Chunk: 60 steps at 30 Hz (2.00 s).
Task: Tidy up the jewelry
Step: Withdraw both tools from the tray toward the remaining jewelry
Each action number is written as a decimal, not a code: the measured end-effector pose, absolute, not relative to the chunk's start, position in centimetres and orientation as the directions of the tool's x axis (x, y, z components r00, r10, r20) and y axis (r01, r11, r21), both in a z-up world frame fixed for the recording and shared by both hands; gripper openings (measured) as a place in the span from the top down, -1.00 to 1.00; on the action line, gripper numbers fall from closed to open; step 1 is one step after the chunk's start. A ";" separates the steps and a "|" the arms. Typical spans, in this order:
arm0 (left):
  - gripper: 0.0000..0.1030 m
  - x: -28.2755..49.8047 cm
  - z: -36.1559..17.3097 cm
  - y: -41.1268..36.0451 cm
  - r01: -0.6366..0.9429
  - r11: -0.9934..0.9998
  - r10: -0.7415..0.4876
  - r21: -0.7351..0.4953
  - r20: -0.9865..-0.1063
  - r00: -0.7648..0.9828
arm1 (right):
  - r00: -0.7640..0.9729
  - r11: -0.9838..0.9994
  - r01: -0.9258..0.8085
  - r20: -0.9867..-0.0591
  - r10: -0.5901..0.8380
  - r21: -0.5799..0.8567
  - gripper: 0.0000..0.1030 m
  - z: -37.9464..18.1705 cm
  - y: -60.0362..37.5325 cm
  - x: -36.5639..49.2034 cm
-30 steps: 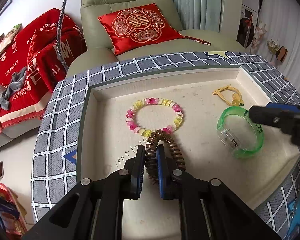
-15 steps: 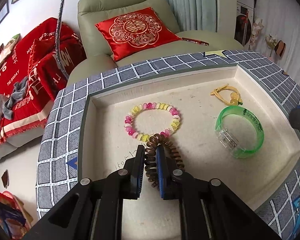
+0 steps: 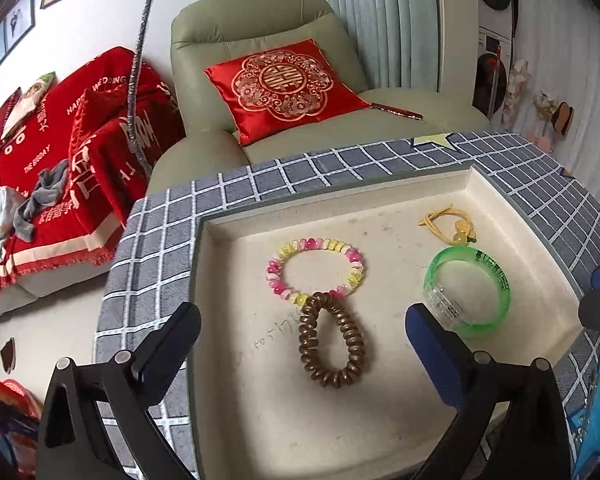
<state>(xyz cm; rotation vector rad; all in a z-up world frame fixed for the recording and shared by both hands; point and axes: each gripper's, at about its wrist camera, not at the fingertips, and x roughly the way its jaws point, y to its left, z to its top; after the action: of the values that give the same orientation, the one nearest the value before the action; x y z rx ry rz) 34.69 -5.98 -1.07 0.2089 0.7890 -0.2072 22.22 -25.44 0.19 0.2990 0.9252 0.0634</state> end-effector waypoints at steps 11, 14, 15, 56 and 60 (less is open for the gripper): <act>-1.00 29.1 0.4 -3.7 0.246 0.967 -0.120 0.068 -0.732 0.671 | 0.645 0.958 0.031 -0.738 0.198 0.284 -0.99 1.4 -24.8 18.7; -1.00 26.8 0.4 -2.8 0.237 0.970 -0.128 0.046 -0.733 0.668 | 0.658 0.959 0.030 -0.728 0.193 0.282 -1.00 1.6 -24.8 17.4; -1.00 26.1 0.4 -2.5 0.234 0.972 -0.132 0.036 -0.737 0.663 | 0.658 0.958 0.031 -0.727 0.194 0.284 -1.00 1.6 -24.8 17.0; -0.85 19.4 -5.6 -2.7 0.137 0.990 -0.094 -0.020 -0.826 0.556 | 0.502 0.959 0.273 -0.862 -0.073 0.078 -0.66 -5.4 -25.6 12.2; -0.69 19.0 -5.5 -2.9 0.160 0.987 -0.105 -0.015 -0.819 0.565 | 0.499 0.973 0.232 -0.858 -0.118 0.001 -0.50 -5.6 -24.6 12.6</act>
<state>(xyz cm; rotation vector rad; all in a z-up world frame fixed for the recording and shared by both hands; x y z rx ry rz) 19.01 -2.93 -5.53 0.0631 0.9584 -0.1560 12.59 -24.57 -5.62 0.1215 1.0270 -0.2121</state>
